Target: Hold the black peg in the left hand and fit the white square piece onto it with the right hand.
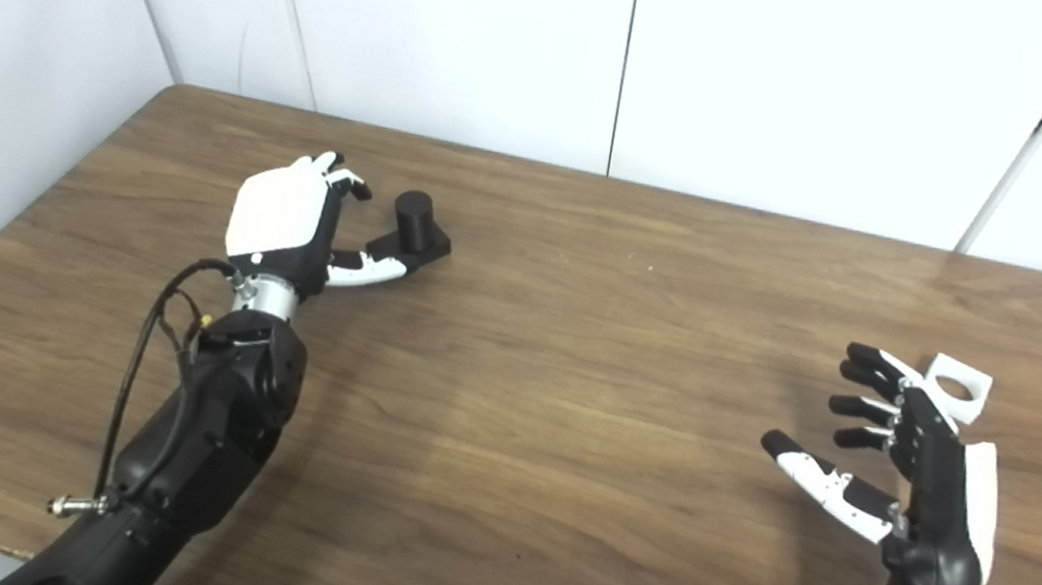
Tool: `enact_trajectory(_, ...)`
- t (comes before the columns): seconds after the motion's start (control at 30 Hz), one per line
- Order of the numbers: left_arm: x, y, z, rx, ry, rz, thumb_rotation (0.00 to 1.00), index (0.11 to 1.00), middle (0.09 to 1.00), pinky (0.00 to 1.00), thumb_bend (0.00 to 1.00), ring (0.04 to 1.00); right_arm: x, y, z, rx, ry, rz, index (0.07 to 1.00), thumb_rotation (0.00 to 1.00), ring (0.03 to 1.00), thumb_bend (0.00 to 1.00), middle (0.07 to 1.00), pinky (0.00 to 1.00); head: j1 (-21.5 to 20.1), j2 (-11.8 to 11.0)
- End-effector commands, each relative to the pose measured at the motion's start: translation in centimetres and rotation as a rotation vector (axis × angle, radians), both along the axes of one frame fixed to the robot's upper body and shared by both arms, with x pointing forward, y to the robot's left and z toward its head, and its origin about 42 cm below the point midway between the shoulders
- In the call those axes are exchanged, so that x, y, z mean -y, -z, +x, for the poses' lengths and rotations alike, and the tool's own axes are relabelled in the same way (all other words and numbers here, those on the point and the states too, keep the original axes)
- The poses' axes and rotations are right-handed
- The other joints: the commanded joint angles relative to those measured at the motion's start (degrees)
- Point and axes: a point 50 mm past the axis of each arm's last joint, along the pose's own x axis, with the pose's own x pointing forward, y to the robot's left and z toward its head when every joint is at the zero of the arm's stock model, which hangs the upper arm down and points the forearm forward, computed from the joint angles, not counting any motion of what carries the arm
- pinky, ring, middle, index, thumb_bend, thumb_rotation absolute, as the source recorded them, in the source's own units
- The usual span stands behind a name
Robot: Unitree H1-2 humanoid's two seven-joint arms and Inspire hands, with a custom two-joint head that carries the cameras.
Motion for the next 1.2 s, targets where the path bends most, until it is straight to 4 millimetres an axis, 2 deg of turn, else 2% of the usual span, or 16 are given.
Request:
enact_trajectory(0.0, -0.4, -1.9, 1.4, 0.077, -0.012, 0.054, 0.56, 0.701, 0.938, 0.88, 0.87, 0.940, -0.3, -1.9, 0.3, 0.100, -0.014, -0.005, 0.752, 0.00, 0.659, 0.61, 0.752, 0.54, 0.04, 0.13)
enact_trajectory(0.13, -0.7, -1.1, 1.8, 0.054, -0.016, 0.082, 0.55, 0.696, 0.948, 0.92, 0.85, 0.949, -0.3, -2.0, 0.3, 0.105, -0.013, -0.007, 0.746, 0.00, 0.651, 0.61, 0.747, 0.54, -0.20, 0.15)
enact_trajectory(0.4, -0.7, 0.2, 2.4, 0.024, -0.019, 0.064, 0.51, 0.687, 0.944, 0.89, 0.85, 0.942, -0.3, -1.9, 0.4, 0.103, -0.010, -0.004, 0.745, 0.00, 0.657, 0.61, 0.749, 0.54, -0.72, 0.22)
enact_trajectory(0.67, -0.8, 2.1, 3.2, -0.025, -0.034, 0.033, 0.48, 0.679, 0.940, 0.91, 0.81, 0.945, 0.0, -2.1, 0.3, 0.111, -0.006, -0.039, 0.740, 0.00, 0.640, 0.62, 0.740, 0.52, -1.23, 0.44)
enact_trajectory(1.0, -1.3, 3.0, 3.5, -0.052, -0.026, 0.014, 0.45, 0.588, 0.899, 0.94, 0.71, 0.944, 0.2, -2.1, -0.1, 0.109, 0.005, -0.035, 0.740, 0.00, 0.648, 0.61, 0.743, 0.52, -1.20, 1.08)
enact_trajectory(1.17, -1.3, 3.0, 3.3, -0.054, -0.019, 0.015, 0.43, 0.527, 0.868, 0.95, 0.70, 0.929, 0.4, -2.2, -0.3, 0.114, 0.007, -0.029, 0.742, 0.00, 0.646, 0.60, 0.742, 0.52, -1.10, 1.43)
